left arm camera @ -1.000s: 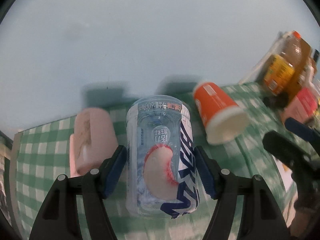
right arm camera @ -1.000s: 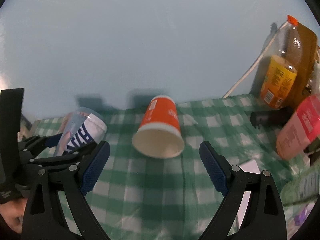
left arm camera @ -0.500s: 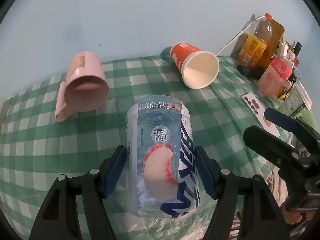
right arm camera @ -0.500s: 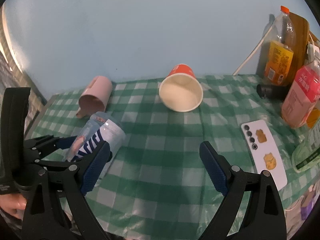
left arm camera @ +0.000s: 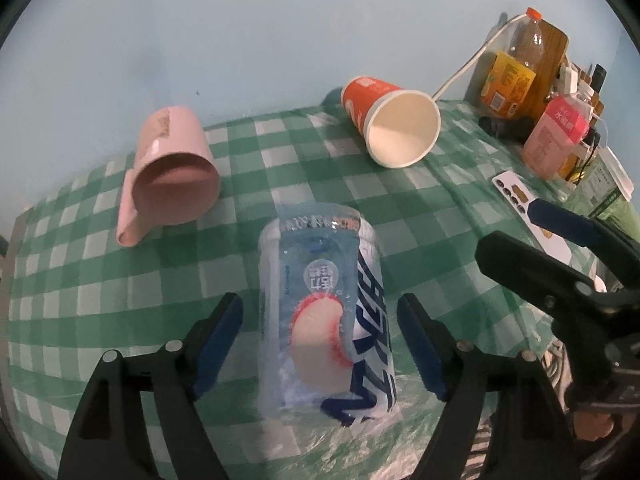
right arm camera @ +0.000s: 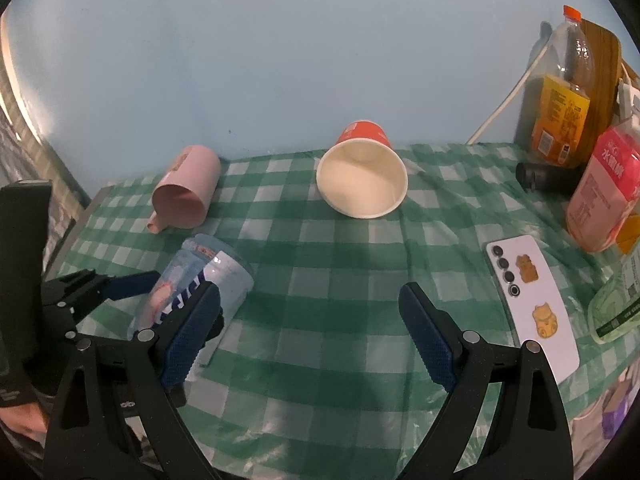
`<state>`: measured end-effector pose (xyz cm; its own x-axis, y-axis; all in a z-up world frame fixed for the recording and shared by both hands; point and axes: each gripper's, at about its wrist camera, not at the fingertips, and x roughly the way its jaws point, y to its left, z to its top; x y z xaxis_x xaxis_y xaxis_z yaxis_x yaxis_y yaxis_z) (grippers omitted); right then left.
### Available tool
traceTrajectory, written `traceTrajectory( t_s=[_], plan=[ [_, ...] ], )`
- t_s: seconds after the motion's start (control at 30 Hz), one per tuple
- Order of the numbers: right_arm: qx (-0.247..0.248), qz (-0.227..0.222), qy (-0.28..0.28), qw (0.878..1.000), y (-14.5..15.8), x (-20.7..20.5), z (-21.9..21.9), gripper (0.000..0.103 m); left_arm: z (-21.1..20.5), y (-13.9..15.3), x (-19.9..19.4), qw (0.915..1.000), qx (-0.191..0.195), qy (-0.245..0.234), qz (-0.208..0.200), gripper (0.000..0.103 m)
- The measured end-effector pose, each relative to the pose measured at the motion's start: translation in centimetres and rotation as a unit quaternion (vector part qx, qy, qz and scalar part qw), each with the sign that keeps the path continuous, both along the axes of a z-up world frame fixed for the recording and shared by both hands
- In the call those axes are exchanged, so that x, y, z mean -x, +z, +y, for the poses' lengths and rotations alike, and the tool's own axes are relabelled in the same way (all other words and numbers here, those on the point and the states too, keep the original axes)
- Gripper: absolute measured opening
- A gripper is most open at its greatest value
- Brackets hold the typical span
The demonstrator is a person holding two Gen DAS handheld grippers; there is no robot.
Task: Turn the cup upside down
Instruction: 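Rotate the left gripper to turn the clear cup upright, opening down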
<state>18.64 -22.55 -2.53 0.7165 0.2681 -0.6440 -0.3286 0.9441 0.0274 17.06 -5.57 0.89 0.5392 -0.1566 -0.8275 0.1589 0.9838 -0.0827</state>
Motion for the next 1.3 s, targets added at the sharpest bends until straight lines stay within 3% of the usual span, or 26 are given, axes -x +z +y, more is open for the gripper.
traceTrajectory(
  t_s=[0.27,0.47,0.87,1.17,1.3],
  plan=[
    [-0.008,-0.002,0.008,1.000,1.5,0.7,1.1,0.090,2.4,3.1,2.2,0.9990,0.021,-0.001,-0.039,0.087],
    [-0.024,0.047,0.022,0.998,1.1,0.0,3.1,0.090,5.2,3.7,3.1,0.9984,0.030,0.014,-0.046,0.087],
    [-0.004,0.102,0.009,0.995,-1.1,-2.3,7.2,0.090,10.4,1.1,1.5,0.9969,0.021,0.072,-0.026,0.087],
    [0.005,0.162,-0.010,0.987,-3.4,-6.1,8.3,0.090,11.9,-1.6,0.1,0.9956,0.039,0.086,-0.004,0.087],
    [-0.001,0.189,-0.011,0.982,-4.1,-7.1,8.1,0.083,11.7,-1.9,-0.1,0.9960,0.032,0.083,-0.003,0.087]
  ],
)
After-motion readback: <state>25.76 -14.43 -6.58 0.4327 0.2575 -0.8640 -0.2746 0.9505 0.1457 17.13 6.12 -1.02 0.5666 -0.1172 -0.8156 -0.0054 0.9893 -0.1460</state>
